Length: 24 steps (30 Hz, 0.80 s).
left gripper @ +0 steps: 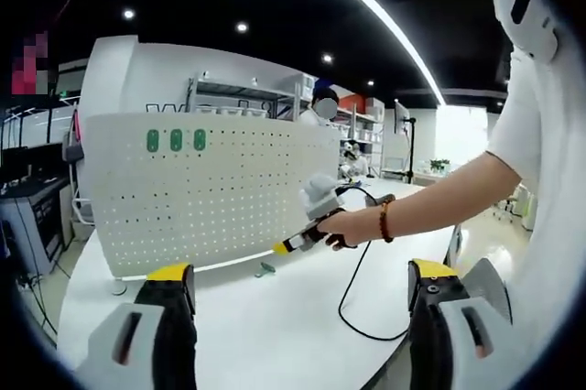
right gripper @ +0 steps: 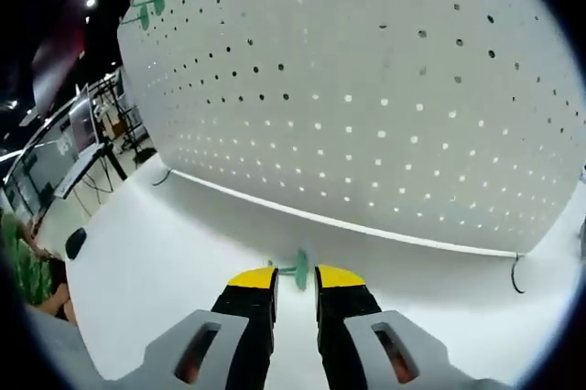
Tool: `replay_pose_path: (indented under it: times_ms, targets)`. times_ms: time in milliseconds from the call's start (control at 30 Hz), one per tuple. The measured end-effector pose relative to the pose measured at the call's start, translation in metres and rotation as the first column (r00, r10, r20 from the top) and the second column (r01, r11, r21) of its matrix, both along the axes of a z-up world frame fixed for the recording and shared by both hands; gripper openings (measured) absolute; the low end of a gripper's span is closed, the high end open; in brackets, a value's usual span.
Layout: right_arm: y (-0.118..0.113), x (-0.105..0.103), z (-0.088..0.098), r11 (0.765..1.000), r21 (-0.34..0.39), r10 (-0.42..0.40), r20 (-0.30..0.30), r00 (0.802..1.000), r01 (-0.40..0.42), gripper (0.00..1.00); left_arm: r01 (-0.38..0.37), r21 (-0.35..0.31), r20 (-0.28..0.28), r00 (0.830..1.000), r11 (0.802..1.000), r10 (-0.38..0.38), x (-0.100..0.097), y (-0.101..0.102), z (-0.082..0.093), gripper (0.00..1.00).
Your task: Insert the hook assembly into the mounting plate slot until the hook locks in place.
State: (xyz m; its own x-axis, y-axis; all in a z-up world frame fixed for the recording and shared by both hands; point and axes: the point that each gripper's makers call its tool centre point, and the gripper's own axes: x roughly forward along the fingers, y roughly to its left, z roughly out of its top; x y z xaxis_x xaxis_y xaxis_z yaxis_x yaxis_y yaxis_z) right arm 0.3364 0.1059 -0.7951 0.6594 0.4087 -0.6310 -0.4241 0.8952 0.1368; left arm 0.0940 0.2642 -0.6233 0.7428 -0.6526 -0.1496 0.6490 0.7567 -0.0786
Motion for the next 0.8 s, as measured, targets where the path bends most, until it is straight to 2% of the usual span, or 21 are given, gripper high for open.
replay_pose_path:
  times_ms: [133,467,567,700,800]
  targets:
    - [0.003,0.001,-0.010,1.000,0.009,0.005,-0.023,1.000,-0.004,0.15,0.005,0.012,-0.015,1.000,1.000,-0.005,0.000,-0.002,-0.005,0.98]
    - [0.005,0.005,-0.032,0.997,-0.052,0.049,-0.058,0.997,-0.052,0.13,-0.010,0.016,-0.030,1.000,1.000,0.010,0.004,0.002,-0.008,0.98]
    - [0.005,0.006,-0.042,0.995,-0.084,0.056,-0.074,0.996,-0.062,0.13,-0.007,0.038,-0.036,0.999,0.999,0.008,0.005,0.001,-0.012,0.98]
    - [0.009,0.007,-0.046,0.995,-0.080,0.062,-0.075,0.995,-0.068,0.13,-0.005,0.035,-0.043,0.999,0.999,0.007,0.006,0.000,-0.013,0.98]
    - [0.009,0.009,-0.050,0.990,-0.112,0.075,-0.068,0.995,-0.083,0.12,-0.012,0.032,-0.047,0.999,0.999,0.014,0.007,0.001,-0.014,0.98]
